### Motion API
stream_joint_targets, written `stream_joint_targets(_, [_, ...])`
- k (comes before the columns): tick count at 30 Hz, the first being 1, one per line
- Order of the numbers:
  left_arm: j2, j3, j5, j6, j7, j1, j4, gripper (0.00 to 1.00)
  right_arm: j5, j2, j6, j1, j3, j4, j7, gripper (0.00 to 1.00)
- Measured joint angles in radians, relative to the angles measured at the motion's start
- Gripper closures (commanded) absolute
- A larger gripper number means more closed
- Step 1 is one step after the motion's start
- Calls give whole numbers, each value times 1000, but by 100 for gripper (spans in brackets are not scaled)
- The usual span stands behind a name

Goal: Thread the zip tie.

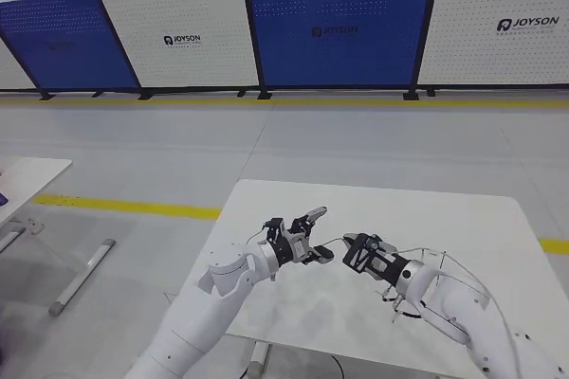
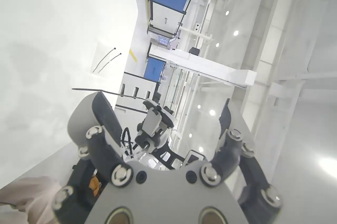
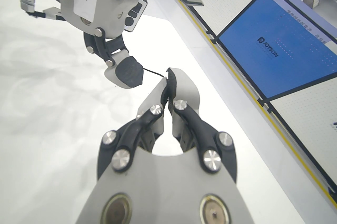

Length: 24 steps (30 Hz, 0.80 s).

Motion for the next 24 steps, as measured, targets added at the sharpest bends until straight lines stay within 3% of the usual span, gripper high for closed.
stream_joint_targets(4, [-5,20,-42,3,-1,-15,30,0,0,-1,-5,-9,4,-5,-9,100])
stream_joint_targets(9, [-4,49,-64,4,33,-51,84,0,15,3,-55,-31,41,-13,-37,100])
stream_joint_targets(17, [-3,50,-62,3,34,-51,83,0,12,4,-55,-35,49,-15,-38,100])
stream_joint_targets(24, [1,44,-80,3,4,-28,63,0,12,4,-55,-35,49,-15,-38,100])
